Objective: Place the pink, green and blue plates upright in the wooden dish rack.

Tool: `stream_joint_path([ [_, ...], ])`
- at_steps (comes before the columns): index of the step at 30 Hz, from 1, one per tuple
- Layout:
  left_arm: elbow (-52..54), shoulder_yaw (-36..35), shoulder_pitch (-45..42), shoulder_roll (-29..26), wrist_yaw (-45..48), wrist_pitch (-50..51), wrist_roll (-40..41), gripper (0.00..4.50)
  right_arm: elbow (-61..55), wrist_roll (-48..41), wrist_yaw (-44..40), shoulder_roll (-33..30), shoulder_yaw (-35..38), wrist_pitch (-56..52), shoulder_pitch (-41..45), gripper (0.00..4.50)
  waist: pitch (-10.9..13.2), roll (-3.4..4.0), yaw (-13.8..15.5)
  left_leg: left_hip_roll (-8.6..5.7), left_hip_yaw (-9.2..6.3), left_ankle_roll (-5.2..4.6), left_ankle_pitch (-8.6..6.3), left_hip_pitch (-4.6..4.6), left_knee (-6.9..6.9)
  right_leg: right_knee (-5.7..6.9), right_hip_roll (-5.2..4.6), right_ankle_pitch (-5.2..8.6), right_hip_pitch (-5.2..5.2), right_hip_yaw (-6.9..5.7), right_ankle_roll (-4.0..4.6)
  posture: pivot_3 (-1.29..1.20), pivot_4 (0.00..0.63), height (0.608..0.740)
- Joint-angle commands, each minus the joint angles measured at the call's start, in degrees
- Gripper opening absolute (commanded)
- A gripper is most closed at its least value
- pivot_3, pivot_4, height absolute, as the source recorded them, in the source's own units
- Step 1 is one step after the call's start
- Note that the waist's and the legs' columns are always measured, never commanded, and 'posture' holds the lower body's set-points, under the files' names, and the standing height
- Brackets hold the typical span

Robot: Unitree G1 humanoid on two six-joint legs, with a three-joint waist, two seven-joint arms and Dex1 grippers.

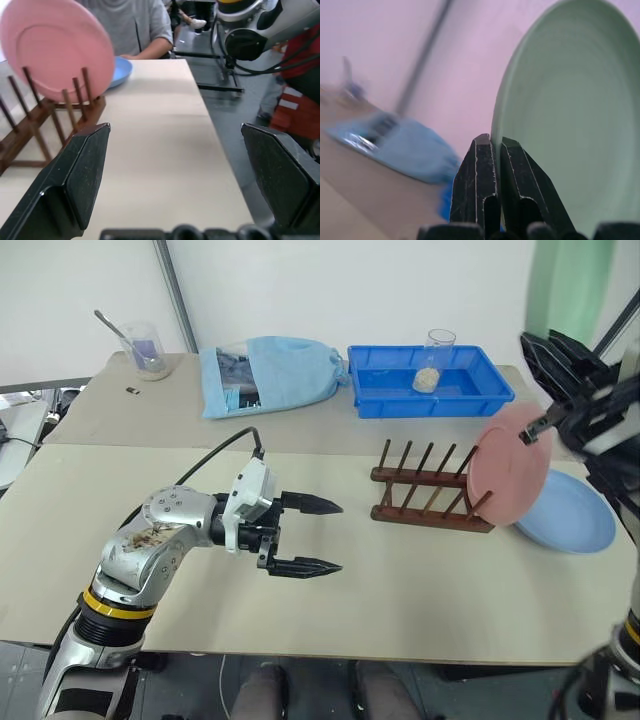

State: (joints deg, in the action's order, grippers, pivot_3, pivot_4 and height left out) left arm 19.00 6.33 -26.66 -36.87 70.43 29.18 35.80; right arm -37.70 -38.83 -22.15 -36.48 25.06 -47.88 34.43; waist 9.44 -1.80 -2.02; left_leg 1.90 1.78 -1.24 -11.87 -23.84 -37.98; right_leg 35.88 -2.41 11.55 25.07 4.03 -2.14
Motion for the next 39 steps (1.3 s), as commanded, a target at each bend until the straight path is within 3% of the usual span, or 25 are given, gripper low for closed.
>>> stream_joint_path([
  [1, 2.1, -0.8, 0.2, -0.5, -0.5, -1.0, -0.1, 4.50, 1.1, -19.2, 4.9, 1.6, 6.3, -7.7, 0.8, 0.03, 0.0, 0.00, 0.5, -0.01, -0.03, -0.02, -0.02, -0.03, 0.00, 0.00, -0.01, -0.01, 0.00, -0.03, 0.05, 0.00, 0.150, 0.740],
  [7, 1.9, -0.6, -0.1, -0.5, -0.1, -1.5, 0.0, 4.50, 5.0, -40.4, 13.2, -1.0, 11.8, -9.8, -7.3, 0.03, 0.0, 0.00, 1.3, -0.08, -0.05, -0.10, -0.06, -0.19, 0.00, -0.12, -0.15, 0.02, 0.00, 0.00, 0.00, 0.00, 0.150, 0.740],
  [17, 0.6, 0.5, -1.2, 0.4, 0.8, -2.9, -1.1, 4.50, 11.9, -52.1, 14.3, -7.4, 12.1, -6.6, -15.5, 0.03, 0.0, 0.00, 0.6, -0.01, -0.02, -0.20, 0.00, 0.10, -0.01, 0.14, 0.08, 0.30, -0.05, 0.08, -0.09, 0.00, 0.150, 0.740],
  [25, 0.4, 0.3, -1.2, 0.9, 0.4, -4.0, -1.7, 4.50, 14.8, -48.5, 8.9, -9.7, 9.0, -6.1, -18.8, 0.03, 0.0, 0.00, 0.7, -0.03, 0.00, -0.23, 0.02, 0.07, -0.01, 0.10, 0.07, 0.23, -0.06, 0.14, -0.20, 0.00, 0.150, 0.740],
  [39, 2.3, -0.2, -0.1, 1.0, -1.9, -4.2, -1.9, 4.50, 25.5, -42.3, 4.5, -12.1, 2.6, -8.5, -12.0, 0.03, 0.0, 0.00, 0.8, -0.03, 0.01, -0.23, 0.02, 0.06, -0.01, 0.07, 0.07, 0.22, -0.05, 0.14, -0.23, 0.00, 0.150, 0.740],
])
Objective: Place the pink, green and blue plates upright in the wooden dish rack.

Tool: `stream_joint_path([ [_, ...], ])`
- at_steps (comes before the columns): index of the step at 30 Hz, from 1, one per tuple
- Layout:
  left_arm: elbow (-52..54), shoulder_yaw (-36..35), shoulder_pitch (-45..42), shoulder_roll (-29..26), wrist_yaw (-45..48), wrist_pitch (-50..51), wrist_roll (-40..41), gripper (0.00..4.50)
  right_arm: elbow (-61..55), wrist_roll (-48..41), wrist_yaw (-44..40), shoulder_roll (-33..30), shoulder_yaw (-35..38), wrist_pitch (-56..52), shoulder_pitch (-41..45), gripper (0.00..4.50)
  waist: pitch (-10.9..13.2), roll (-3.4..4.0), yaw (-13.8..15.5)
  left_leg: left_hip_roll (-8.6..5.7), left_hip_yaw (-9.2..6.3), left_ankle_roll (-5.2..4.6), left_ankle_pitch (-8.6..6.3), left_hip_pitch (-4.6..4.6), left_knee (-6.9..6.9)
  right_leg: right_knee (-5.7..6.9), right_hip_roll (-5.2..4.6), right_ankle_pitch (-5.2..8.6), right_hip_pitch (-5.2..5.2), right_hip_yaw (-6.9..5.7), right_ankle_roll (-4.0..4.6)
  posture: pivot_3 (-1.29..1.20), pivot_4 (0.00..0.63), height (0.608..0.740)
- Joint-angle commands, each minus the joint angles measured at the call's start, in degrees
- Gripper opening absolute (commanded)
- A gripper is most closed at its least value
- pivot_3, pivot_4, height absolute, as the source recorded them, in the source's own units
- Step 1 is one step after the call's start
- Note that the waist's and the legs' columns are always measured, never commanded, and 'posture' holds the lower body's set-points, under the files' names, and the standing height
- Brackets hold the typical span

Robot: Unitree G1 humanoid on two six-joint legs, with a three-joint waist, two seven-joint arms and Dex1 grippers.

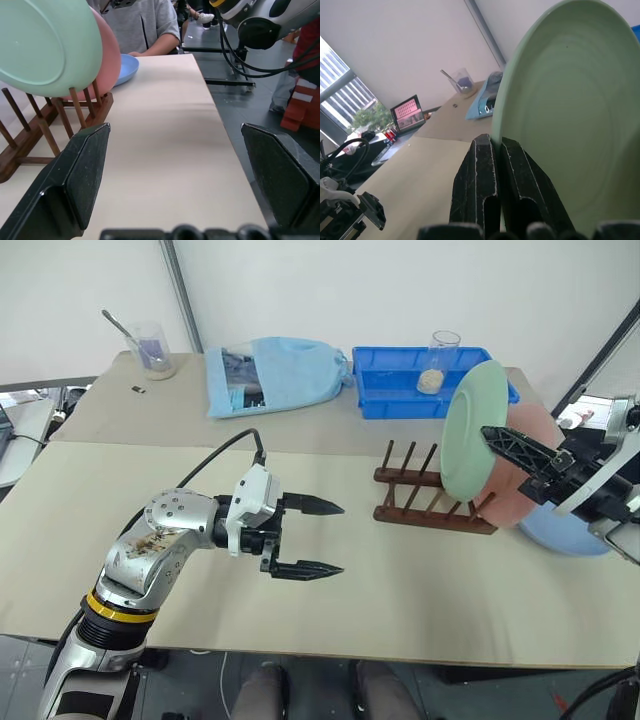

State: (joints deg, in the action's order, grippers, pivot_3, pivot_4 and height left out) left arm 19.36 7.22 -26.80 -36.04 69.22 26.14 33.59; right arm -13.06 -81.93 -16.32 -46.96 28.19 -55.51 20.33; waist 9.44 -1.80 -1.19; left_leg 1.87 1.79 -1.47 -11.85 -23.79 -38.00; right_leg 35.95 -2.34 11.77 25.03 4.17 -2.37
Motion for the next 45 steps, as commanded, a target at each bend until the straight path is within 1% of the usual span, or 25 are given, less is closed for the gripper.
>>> stream_joint_path([
  [1, 2.0, -1.1, 0.1, 0.2, -0.8, -1.2, 0.3, 4.50, 1.5, 1.4, -1.6, -1.9, -1.1, -1.0, 2.6, 0.03, 0.0, 0.00, 0.0, 0.00, 0.00, 0.00, 0.00, 0.00, 0.00, -0.01, 0.00, 0.00, 0.00, 0.00, 0.00, 0.00, 0.150, 0.740],
  [7, 2.1, -1.0, 0.0, 0.6, -1.7, -1.3, 0.3, 4.50, 4.2, 3.1, 0.2, -2.0, -2.0, -2.1, 5.1, 0.03, 0.0, 0.00, 0.0, 0.00, 0.00, 0.00, 0.00, 0.01, 0.00, 0.01, 0.00, 0.00, 0.00, -0.01, 0.01, 0.00, 0.150, 0.740],
  [9, 2.1, -1.0, 0.0, 0.6, -1.7, -1.4, 0.2, 4.50, 3.8, 3.7, 0.6, -1.7, -1.9, -1.6, 5.6, 0.75, 0.0, 0.00, 0.0, 0.00, 0.01, 0.00, 0.00, 0.01, 0.00, 0.01, 0.00, 0.00, 0.00, 0.00, 0.01, 0.00, 0.150, 0.740],
  [10, 2.1, -0.9, -0.1, 0.6, -1.7, -1.4, 0.2, 4.50, 3.6, 4.3, 1.0, -1.5, -1.8, -0.9, 6.0, 1.04, 0.0, 0.00, 0.0, 0.00, 0.01, 0.00, 0.00, 0.00, 0.00, 0.00, 0.00, 0.00, 0.00, 0.00, 0.00, 0.00, 0.150, 0.740],
  [11, 2.0, -0.9, -0.1, 0.6, -1.7, -1.5, 0.2, 4.50, 3.4, 4.8, 1.4, -1.3, -1.6, -0.5, 6.4, 1.47, 0.0, 0.00, 0.1, 0.00, 0.01, 0.00, 0.00, 0.00, 0.00, -0.01, 0.00, 0.00, 0.00, 0.00, 0.00, 0.00, 0.150, 0.740],
  [12, 1.9, -0.8, -0.2, 0.7, -1.8, -1.5, 0.1, 4.50, 3.1, 5.7, 1.2, -1.4, -1.6, 0.0, 6.8, 1.74, 0.0, 0.00, 0.0, -0.01, 0.01, 0.00, 0.00, 0.00, 0.00, 0.00, -0.01, 0.00, 0.00, 0.01, 0.00, 0.00, 0.150, 0.740],
  [15, 1.6, -0.6, -0.3, 0.9, -1.7, -1.7, 0.0, 4.50, 2.0, 7.4, 1.2, -1.4, -1.5, 0.6, 8.0, 2.78, 0.0, 0.00, 0.0, 0.00, 0.02, 0.00, 0.00, 0.00, 0.00, 0.00, 0.00, -0.01, 0.02, 0.01, 0.00, 0.00, 0.150, 0.740],
  [19, 1.3, -0.2, -0.6, 1.3, -1.6, -2.0, -0.4, 4.50, 0.2, 12.5, -0.2, -3.0, -2.0, 2.1, 9.8, 4.16, 0.0, 0.01, 0.1, 0.00, 0.01, 0.00, 0.00, -0.01, 0.00, 0.00, 0.00, -0.01, 0.02, -0.01, -0.01, 0.00, 0.150, 0.740],
  [20, 1.3, -0.2, -0.6, 1.5, -1.6, -2.0, -0.5, 4.50, -0.3, 14.9, -1.5, -4.2, -2.3, 3.0, 10.1, 4.47, 0.0, 0.00, 0.1, -0.01, 0.02, 0.00, 0.00, -0.03, 0.00, 0.00, 0.00, -0.01, 0.04, 0.00, -0.01, 0.00, 0.150, 0.740],
  [23, 1.4, -0.1, -0.7, 1.7, -1.6, -2.1, -0.5, 4.50, -1.8, 20.8, -5.6, -8.4, -1.4, 6.2, 10.4, 4.47, 0.0, 0.02, 0.2, -0.02, 0.03, 0.00, 0.00, -0.04, 0.00, -0.03, -0.02, 0.00, 0.05, 0.00, -0.01, 0.00, 0.150, 0.740],
  [26, 1.8, -0.2, -0.9, 1.3, -0.8, -0.6, 0.7, 4.50, -5.5, 25.1, -12.5, -14.4, 3.9, 8.0, 4.8, 4.47, 0.0, 0.03, 0.6, -0.01, 0.02, 0.00, 0.00, -0.06, 0.00, -0.06, -0.02, 0.02, 0.05, -0.04, -0.01, 0.00, 0.150, 0.740],
  [29, 2.5, -0.5, -1.4, -0.5, 0.4, 2.3, 2.6, 4.50, -11.7, 28.7, -18.7, -18.7, 11.7, 7.0, -4.0, 4.47, 0.0, 0.04, 0.7, 0.01, 0.00, -0.01, -0.02, -0.10, 0.01, -0.09, -0.03, 0.03, 0.04, -0.09, -0.05, 0.00, 0.150, 0.740],
  [31, 2.5, -0.6, -1.7, -1.1, 0.5, 2.7, 2.7, 4.50, -17.1, 32.1, -23.7, -20.4, 17.4, 6.0, -11.6, 4.47, 0.0, 0.05, 0.6, -0.01, 0.00, -0.02, -0.02, -0.11, 0.01, -0.09, -0.04, 0.05, 0.05, -0.08, -0.08, 0.00, 0.150, 0.740],
  [33, 2.3, 0.0, -2.4, -1.3, 0.5, 2.8, 2.0, 4.50, -21.1, 35.4, -28.1, -20.1, 23.0, 4.7, -19.7, 4.47, 0.0, 0.04, 0.6, -0.01, 0.00, -0.02, -0.02, -0.09, 0.01, -0.08, -0.05, 0.05, 0.04, -0.08, -0.10, 0.00, 0.150, 0.740],
  [35, 1.8, 1.6, -3.4, -1.3, 0.4, 2.2, 0.0, 4.50, -23.4, 41.1, -33.1, -18.6, 26.7, 5.7, -29.6, 4.47, 0.0, 0.04, 0.6, 0.00, -0.01, -0.02, -0.02, -0.04, -0.01, -0.07, -0.04, 0.05, -0.03, -0.10, -0.10, 0.00, 0.150, 0.740],
  [37, 1.2, 2.7, -4.0, -0.4, 0.6, 0.4, -1.4, 4.50, -21.9, 50.1, -34.3, -17.5, 24.5, 11.5, -37.7, 4.47, 0.0, 0.00, 0.6, -0.02, 0.00, -0.01, -0.02, 0.05, -0.05, -0.09, -0.04, 0.18, -0.13, -0.10, 0.13, 0.00, 0.150, 0.740],
  [39, 0.5, 3.6, -4.6, 0.6, 0.7, -1.4, -2.8, 4.50, -18.8, 57.1, -34.8, -17.8, 20.1, 18.1, -41.5, 4.47, 0.0, 0.01, 0.4, -0.04, 0.04, 0.00, -0.03, 0.08, -0.22, -0.09, -0.10, 0.20, -0.20, -0.07, 0.16, 0.00, 0.150, 0.740],
  [42, -0.4, 4.2, -5.3, 1.5, 0.8, -2.9, -4.1, 4.50, -10.1, 64.4, -32.4, -19.7, 9.9, 25.6, -38.7, 4.47, 0.0, 0.00, -0.4, -0.02, 0.20, 0.00, -0.03, 0.12, -0.40, -0.14, -0.18, 0.19, -0.23, 0.01, 0.16, 0.00, 0.150, 0.740],
  [45, -0.3, 4.7, -4.9, 2.0, 0.9, -4.1, -5.0, 4.50, -0.3, 70.2, -30.8, -20.3, -0.6, 31.3, -32.4, 4.47, 0.0, -0.03, -1.0, -0.03, 0.22, 0.00, -0.03, 0.28, -0.38, -0.14, -0.19, 0.18, -0.34, 0.03, 0.17, 0.00, 0.150, 0.740],
])
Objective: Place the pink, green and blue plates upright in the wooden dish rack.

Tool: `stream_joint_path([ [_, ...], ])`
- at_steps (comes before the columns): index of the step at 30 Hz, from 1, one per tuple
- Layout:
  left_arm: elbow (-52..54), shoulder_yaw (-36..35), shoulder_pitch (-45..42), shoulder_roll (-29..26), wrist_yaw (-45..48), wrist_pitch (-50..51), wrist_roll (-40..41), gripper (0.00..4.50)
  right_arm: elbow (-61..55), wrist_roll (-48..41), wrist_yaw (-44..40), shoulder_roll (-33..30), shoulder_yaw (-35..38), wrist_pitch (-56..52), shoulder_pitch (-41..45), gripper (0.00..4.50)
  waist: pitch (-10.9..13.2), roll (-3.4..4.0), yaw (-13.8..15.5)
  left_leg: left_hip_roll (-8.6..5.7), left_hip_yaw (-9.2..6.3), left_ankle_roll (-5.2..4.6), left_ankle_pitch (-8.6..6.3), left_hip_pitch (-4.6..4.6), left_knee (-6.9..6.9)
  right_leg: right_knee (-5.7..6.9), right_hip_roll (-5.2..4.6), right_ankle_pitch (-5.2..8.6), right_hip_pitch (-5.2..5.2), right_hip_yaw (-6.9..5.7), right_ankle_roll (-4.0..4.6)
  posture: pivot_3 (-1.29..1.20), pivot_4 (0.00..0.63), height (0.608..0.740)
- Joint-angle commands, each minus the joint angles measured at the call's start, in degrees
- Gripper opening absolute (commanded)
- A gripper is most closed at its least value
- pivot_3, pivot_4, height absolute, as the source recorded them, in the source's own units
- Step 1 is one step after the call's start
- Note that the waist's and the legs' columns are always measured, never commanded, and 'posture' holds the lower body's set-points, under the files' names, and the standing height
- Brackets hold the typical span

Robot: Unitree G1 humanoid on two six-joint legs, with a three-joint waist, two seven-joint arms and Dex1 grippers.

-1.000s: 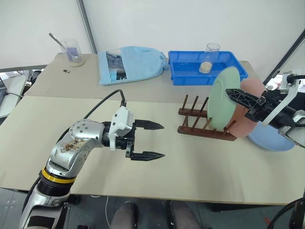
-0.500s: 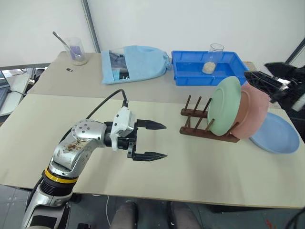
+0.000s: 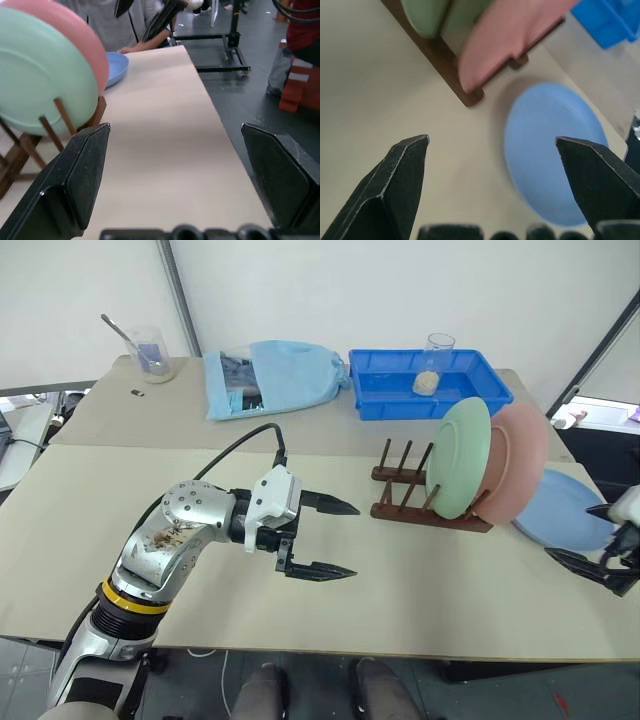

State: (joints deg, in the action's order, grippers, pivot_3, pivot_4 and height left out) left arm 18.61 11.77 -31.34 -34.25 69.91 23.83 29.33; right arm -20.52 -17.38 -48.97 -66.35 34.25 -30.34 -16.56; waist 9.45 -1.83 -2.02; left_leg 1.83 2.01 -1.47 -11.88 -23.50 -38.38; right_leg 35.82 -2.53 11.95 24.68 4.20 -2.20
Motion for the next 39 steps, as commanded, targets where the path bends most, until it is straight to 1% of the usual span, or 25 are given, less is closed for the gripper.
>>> stream_joint_path([
  [1, 0.7, 0.4, 0.0, 0.5, 0.0, -2.1, -1.0, 4.50, 11.4, 7.5, 2.4, -0.4, -10.8, 7.6, 8.0, 4.47, 0.0, 0.00, -0.2, 0.00, -0.01, 0.00, 0.00, 0.05, 0.02, 0.02, 0.02, 0.00, -0.02, 0.00, 0.00, 0.00, 0.150, 0.740],
  [6, 0.8, 1.3, -0.1, 2.7, -1.0, -3.1, -1.4, 4.50, 27.3, 14.2, 3.4, 1.8, -22.5, 14.6, 20.5, 4.47, 0.0, 0.05, -0.1, -0.05, -0.09, -0.01, 0.00, 0.06, 0.32, 0.02, 0.10, 0.05, 0.00, 0.00, 0.03, 0.00, 0.150, 0.740],
  [10, 1.3, 1.5, -0.7, 3.9, -0.6, -2.2, -0.2, 4.50, 36.1, 16.5, 3.5, 4.2, -26.7, 16.6, 27.1, 4.47, 0.0, 0.06, 0.0, -0.09, -0.10, -0.01, 0.00, 0.05, 0.34, 0.03, 0.09, -0.07, -0.01, 0.01, -0.17, 0.00, 0.150, 0.740],
  [13, 2.2, 2.2, -0.9, 3.4, 1.2, -1.1, 1.0, 4.50, 40.4, 17.5, 3.1, 5.7, -28.8, 16.3, 30.1, 3.67, 0.0, 0.06, -0.1, -0.09, -0.10, -0.01, 0.00, 0.14, 0.33, 0.04, 0.09, -0.05, -0.09, 0.01, -0.14, 0.00, 0.150, 0.740],
  [16, 2.8, 2.3, -0.9, 2.8, 2.5, -0.9, 1.6, 4.50, 42.2, 17.4, 2.5, 6.7, -29.4, 15.3, 31.6, 2.60, 0.0, 0.08, -0.1, -0.08, -0.10, -0.01, 0.00, 0.25, 0.33, 0.04, 0.09, 0.01, -0.21, 0.01, -0.05, 0.00, 0.150, 0.740],
  [17, 2.8, 2.3, -1.0, 2.7, 3.0, -0.7, 1.9, 4.50, 42.6, 17.4, 2.3, 7.1, -29.6, 15.0, 32.0, 2.31, 0.0, 0.08, -0.2, -0.08, -0.10, -0.01, 0.00, 0.27, 0.33, 0.04, 0.09, 0.01, -0.23, 0.02, -0.05, 0.00, 0.150, 0.740],
  [20, 2.6, 2.3, -1.4, 2.5, 4.0, -0.9, 1.9, 4.50, 43.8, 17.9, 2.2, 7.6, -30.5, 14.8, 32.6, 1.16, 0.0, 0.08, -0.3, -0.08, -0.10, -0.01, 0.00, 0.32, 0.33, 0.04, 0.09, 0.01, -0.27, 0.03, -0.05, 0.00, 0.150, 0.740],
  [23, 2.2, 2.4, -1.6, 2.6, 4.4, -1.8, 1.2, 4.50, 44.4, 18.0, 2.3, 7.8, -30.9, 14.6, 32.7, 0.18, 0.0, 0.09, -0.3, -0.08, -0.10, -0.01, 0.00, 0.33, 0.33, 0.04, 0.10, 0.00, -0.28, 0.02, -0.06, 0.00, 0.150, 0.740],
  [24, 2.2, 2.5, -1.5, 2.6, 4.4, -1.9, 1.0, 4.50, 44.4, 18.0, 2.3, 7.9, -30.9, 14.5, 32.6, 0.08, 0.0, 0.08, -0.3, -0.08, -0.10, -0.01, 0.00, 0.35, 0.33, 0.04, 0.09, 0.00, -0.31, 0.03, -0.07, 0.00, 0.150, 0.740],
  [28, 2.9, 1.9, -0.4, 2.1, 3.8, -1.7, 1.2, 4.50, 41.7, 17.4, 3.2, 7.4, -28.9, 14.0, 31.2, 0.08, 0.0, 0.08, 0.1, -0.10, -0.14, -0.01, 0.00, 0.36, 0.33, 0.03, 0.08, 0.01, -0.36, 0.00, -0.07, 0.00, 0.150, 0.740],
  [32, 3.2, -1.1, 1.0, 0.1, 2.0, -0.3, 2.0, 4.50, 34.5, 18.3, 7.5, 4.0, -22.2, 15.1, 29.2, 0.08, 0.0, 0.16, 0.1, -0.10, -0.14, -0.01, 0.00, 0.32, 0.33, 0.03, 0.08, -0.02, -0.31, 0.01, -0.14, 0.00, 0.150, 0.740],
  [36, 3.3, -3.5, 2.4, -1.8, 0.1, 1.0, 2.3, 4.50, 27.8, 17.9, 11.3, 1.9, -16.3, 17.8, 33.5, 0.08, 0.0, 0.40, -0.4, -0.10, -0.09, -0.01, 0.00, 0.34, 0.33, 0.07, 0.07, -0.03, -0.26, 0.09, -0.15, 0.00, 0.150, 0.740],
  [39, 3.5, -5.3, 3.4, -3.3, -1.2, 2.1, 2.8, 4.50, 23.5, 15.6, 11.8, 2.2, -15.8, 21.0, 41.4, 0.08, 0.0, 0.41, -0.9, -0.04, -0.08, -0.01, 0.00, 0.40, 0.33, 0.09, 0.12, 0.00, -0.26, 0.08, -0.09, 0.00, 0.150, 0.740],
])
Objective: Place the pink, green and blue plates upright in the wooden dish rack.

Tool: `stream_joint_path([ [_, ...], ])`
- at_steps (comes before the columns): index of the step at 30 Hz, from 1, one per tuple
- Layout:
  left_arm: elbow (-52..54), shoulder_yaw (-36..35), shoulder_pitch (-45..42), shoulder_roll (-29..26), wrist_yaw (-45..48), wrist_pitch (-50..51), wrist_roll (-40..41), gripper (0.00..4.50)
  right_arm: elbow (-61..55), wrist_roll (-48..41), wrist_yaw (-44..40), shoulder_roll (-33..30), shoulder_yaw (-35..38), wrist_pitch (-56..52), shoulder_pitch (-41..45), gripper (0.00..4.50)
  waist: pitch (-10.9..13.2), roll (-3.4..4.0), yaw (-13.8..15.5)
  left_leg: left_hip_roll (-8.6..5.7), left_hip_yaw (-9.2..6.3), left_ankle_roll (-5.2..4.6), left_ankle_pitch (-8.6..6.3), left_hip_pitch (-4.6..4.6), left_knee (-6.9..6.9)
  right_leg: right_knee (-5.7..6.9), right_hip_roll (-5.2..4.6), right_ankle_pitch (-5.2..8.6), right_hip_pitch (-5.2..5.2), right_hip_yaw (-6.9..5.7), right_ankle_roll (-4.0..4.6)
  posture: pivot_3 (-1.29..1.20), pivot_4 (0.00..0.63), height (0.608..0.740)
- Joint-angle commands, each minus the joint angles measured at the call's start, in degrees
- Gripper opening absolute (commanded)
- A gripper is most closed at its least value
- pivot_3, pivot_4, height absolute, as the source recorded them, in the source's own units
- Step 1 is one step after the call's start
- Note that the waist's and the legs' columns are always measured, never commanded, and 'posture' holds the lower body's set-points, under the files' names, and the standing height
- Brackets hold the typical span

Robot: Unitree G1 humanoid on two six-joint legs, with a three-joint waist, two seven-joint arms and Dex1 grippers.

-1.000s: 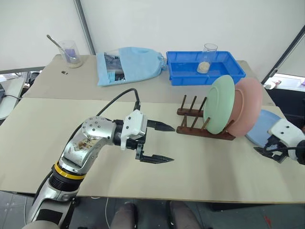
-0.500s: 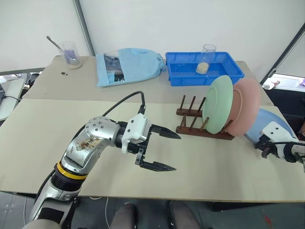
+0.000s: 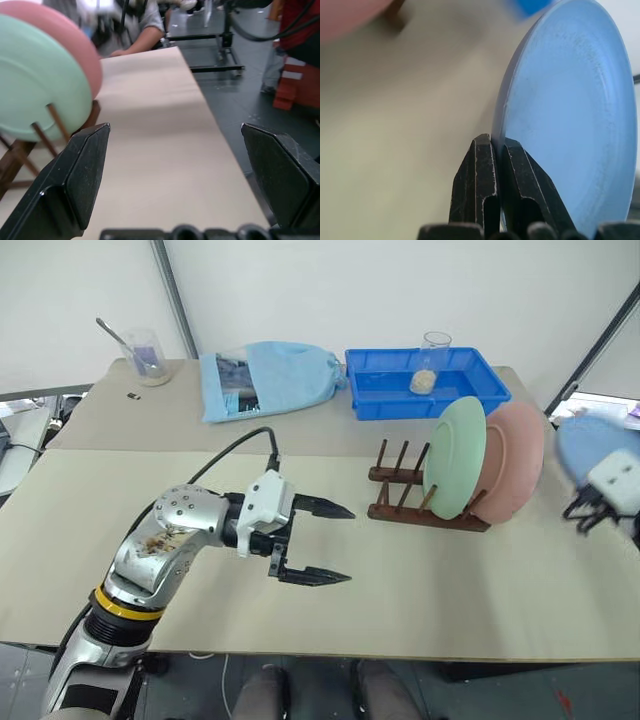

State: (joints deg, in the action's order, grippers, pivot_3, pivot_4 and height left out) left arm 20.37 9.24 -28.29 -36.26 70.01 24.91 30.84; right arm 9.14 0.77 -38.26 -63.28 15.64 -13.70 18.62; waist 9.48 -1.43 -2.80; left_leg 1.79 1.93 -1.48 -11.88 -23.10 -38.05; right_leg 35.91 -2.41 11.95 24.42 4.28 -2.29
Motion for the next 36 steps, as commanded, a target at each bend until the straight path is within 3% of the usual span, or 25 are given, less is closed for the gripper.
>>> stream_joint_path([
  [1, 1.8, -3.6, 0.6, -1.8, -1.6, 1.7, 1.8, 4.50, -7.8, -4.1, 0.8, 0.2, 2.6, 4.6, 9.3, 0.08, 0.0, 0.01, -0.3, 0.03, 0.00, 0.00, 0.00, 0.03, 0.00, 0.04, 0.03, 0.00, 0.00, 0.00, 0.00, 0.00, 0.150, 0.740],
  [3, 1.3, -4.9, 1.0, -3.2, -1.8, 2.1, 1.8, 4.50, -12.6, -10.2, -0.1, 4.8, 1.3, 2.6, 16.1, 0.08, 0.0, -0.03, -0.5, 0.09, -0.05, 0.00, 0.00, 0.04, 0.04, 0.07, 0.12, 0.00, 0.01, -0.03, 0.00, 0.00, 0.150, 0.740],
  [6, 0.6, -5.9, 1.7, -5.1, -1.8, 1.8, 1.2, 4.50, -23.7, -26.6, 1.4, 15.3, 0.4, -9.9, 23.5, 0.08, 0.1, -0.09, -0.7, 0.16, -0.16, 0.00, 0.00, 0.04, 0.10, 0.09, 0.22, -0.06, 0.00, -0.08, -0.09, 0.00, 0.150, 0.740],
  [10, 0.5, -6.4, 2.3, -6.0, -2.4, 1.5, 1.1, 4.50, -35.8, -51.1, 12.6, 27.7, 2.1, -27.1, 24.5, 0.08, 0.1, -0.10, 0.3, 0.18, -0.34, 0.00, 0.00, -0.11, 0.17, 0.13, 0.20, -0.04, 0.08, -0.25, 0.00, 0.00, 0.150, 0.740],
  [14, 1.2, -6.3, 2.8, -6.1, -2.9, 1.5, 1.2, 4.50, -38.6, -68.4, 25.0, 32.5, 5.6, -33.8, 20.9, 0.08, 0.1, -0.11, 1.9, 0.07, -0.38, 0.00, 0.00, -0.44, 0.18, 0.03, -0.15, -0.20, 0.24, -0.33, 0.24, 0.00, 0.150, 0.740],
  [17, 1.2, -6.1, 2.9, -6.0, -3.0, 1.2, 1.1, 4.50, -40.4, -76.4, 30.5, 32.8, 5.6, -35.4, 16.8, 0.08, 0.1, -0.11, 2.1, -0.06, -0.37, 0.00, 0.00, -0.66, 0.17, -0.22, -0.27, -0.23, 0.24, -0.28, 0.18, 0.00, 0.150, 0.740],
  [36, 0.8, -4.8, 2.0, -5.8, -2.1, 0.1, 0.5, 4.50, -42.6, -82.9, 40.4, 29.1, 1.8, -34.5, 5.9, 0.08, 0.1, -0.12, 1.4, 0.13, -0.30, -0.03, 0.02, -0.66, 0.17, 0.15, 0.20, -0.06, 0.59, -0.13, 0.04, 0.00, 0.150, 0.740],
])
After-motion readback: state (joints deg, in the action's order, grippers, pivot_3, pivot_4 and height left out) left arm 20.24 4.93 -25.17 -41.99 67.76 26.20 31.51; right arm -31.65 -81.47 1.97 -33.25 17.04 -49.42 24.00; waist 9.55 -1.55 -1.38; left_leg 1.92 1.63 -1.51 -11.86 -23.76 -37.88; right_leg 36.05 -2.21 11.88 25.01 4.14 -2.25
